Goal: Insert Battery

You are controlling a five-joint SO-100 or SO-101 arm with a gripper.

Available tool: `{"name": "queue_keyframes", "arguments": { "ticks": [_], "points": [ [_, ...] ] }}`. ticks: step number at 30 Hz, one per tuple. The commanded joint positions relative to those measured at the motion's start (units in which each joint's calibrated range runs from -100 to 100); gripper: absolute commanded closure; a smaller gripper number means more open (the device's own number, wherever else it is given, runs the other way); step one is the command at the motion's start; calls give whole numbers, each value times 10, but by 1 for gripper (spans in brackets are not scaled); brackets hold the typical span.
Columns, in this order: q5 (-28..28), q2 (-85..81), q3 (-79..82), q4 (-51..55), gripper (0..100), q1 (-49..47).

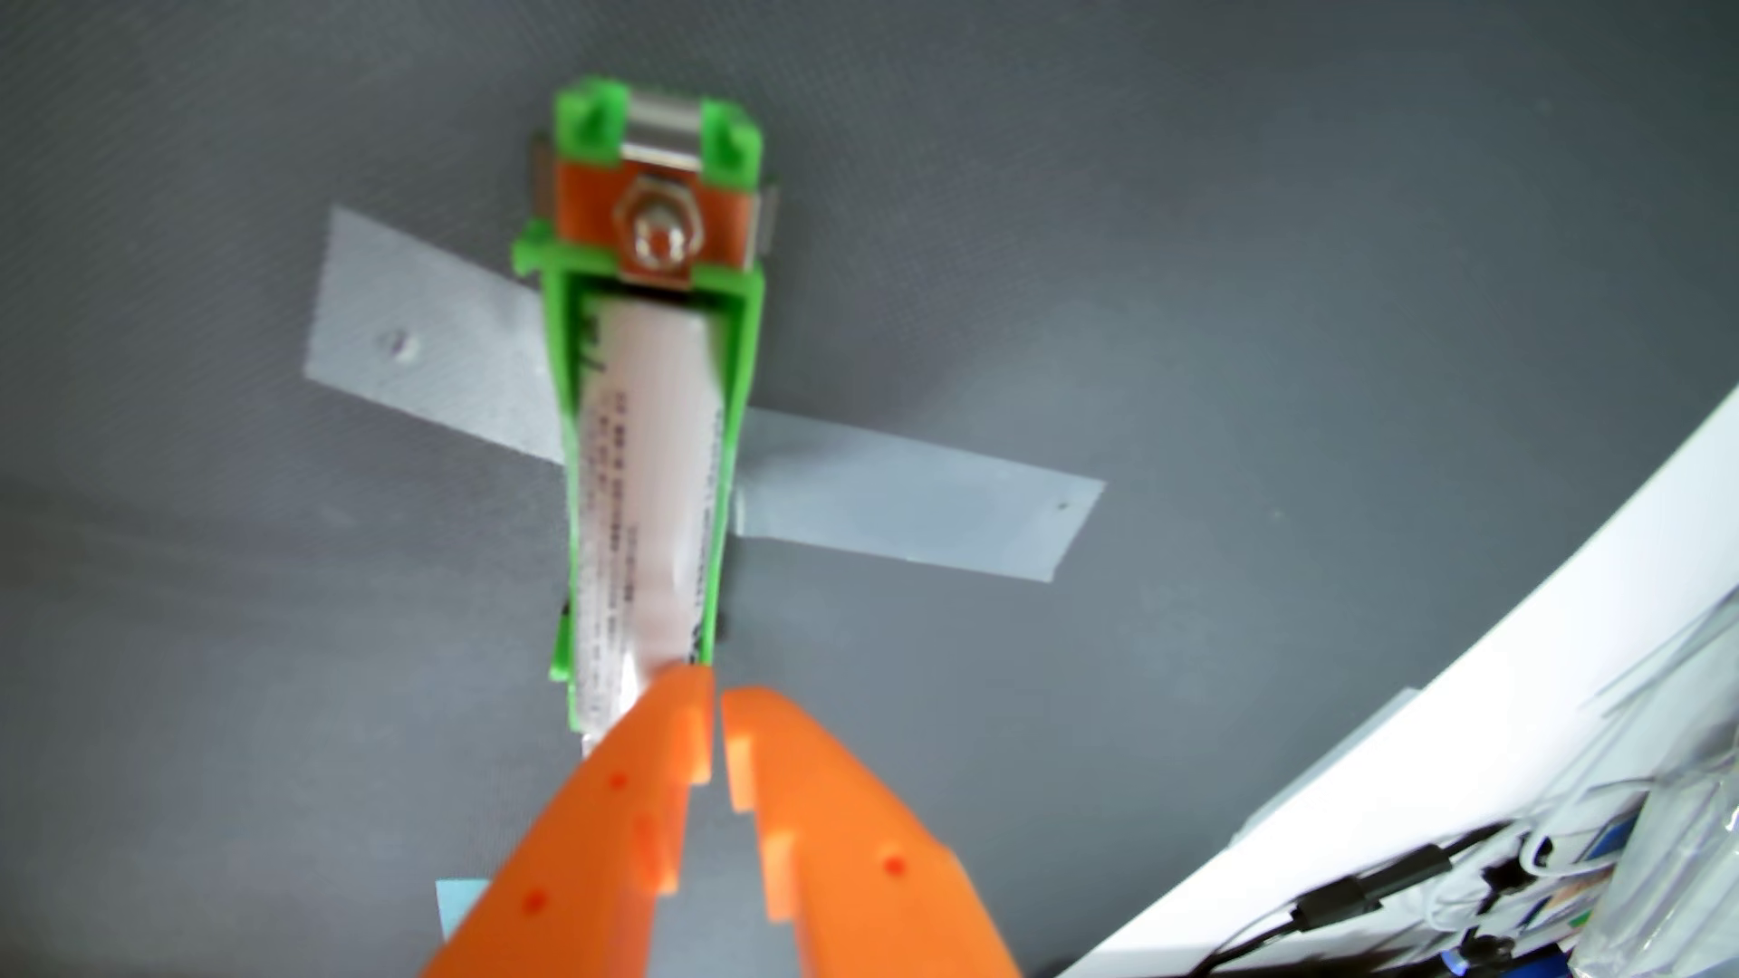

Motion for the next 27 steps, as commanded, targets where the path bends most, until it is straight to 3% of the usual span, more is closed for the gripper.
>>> {"name": "queue_keyframes", "arguments": {
  "ticks": [1, 27],
  "points": [
    [2, -1, 11, -1, 98, 4],
    [2, -1, -24, -1, 98, 4]
  ]
}}
